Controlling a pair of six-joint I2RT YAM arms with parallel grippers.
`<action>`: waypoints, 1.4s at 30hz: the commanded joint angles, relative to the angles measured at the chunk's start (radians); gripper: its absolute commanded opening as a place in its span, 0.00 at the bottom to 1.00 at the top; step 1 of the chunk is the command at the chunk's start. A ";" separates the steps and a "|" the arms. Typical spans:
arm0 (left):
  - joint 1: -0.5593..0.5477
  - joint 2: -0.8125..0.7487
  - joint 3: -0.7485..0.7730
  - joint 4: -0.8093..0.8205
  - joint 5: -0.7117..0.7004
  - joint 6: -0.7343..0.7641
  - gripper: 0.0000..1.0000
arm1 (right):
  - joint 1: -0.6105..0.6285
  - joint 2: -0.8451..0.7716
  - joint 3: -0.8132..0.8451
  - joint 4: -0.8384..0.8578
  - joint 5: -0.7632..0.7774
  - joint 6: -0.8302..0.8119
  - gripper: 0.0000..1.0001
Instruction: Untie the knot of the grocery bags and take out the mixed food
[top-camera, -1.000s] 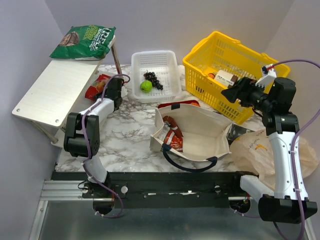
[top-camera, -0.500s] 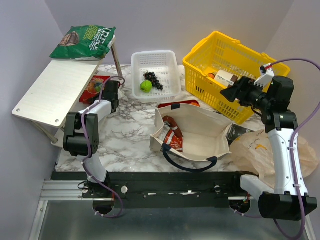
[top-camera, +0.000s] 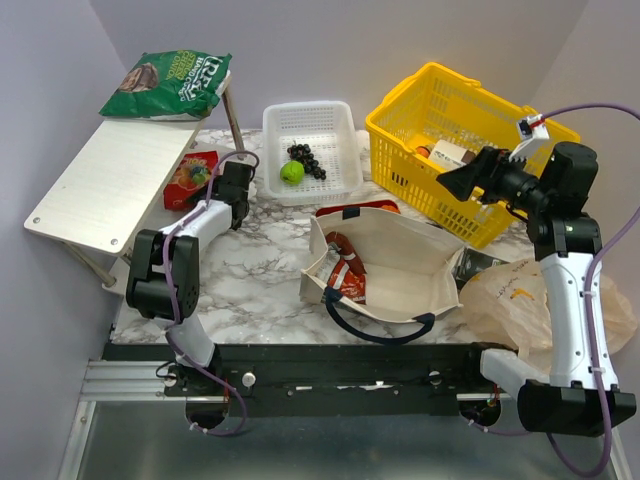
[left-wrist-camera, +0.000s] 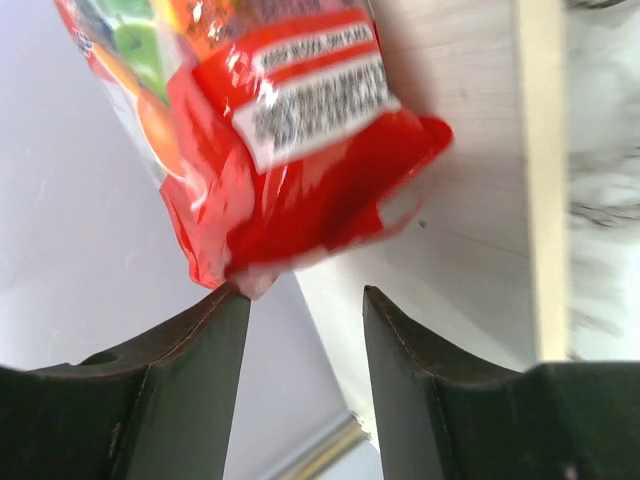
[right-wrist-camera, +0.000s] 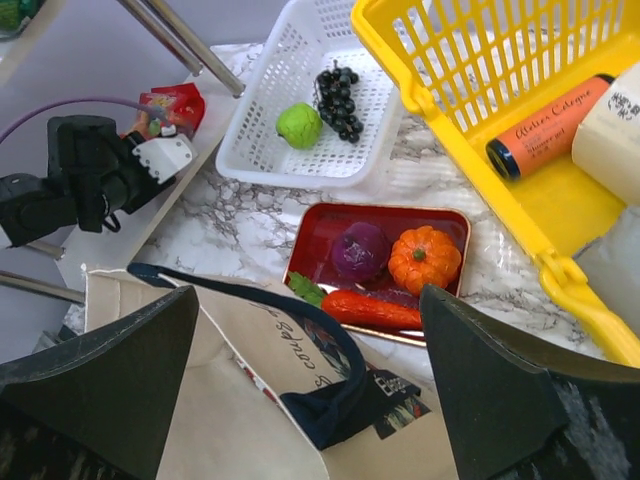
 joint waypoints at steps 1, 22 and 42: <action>-0.047 -0.080 0.056 -0.176 0.009 -0.157 0.59 | -0.007 0.039 0.063 0.006 -0.048 -0.044 1.00; -0.375 -0.340 0.335 -0.470 0.550 -0.375 0.61 | -0.006 0.047 0.079 -0.136 -0.054 -0.180 1.00; -0.390 -0.198 0.719 -0.490 0.960 -0.852 0.99 | 0.585 0.035 0.323 -0.585 0.125 -0.897 0.98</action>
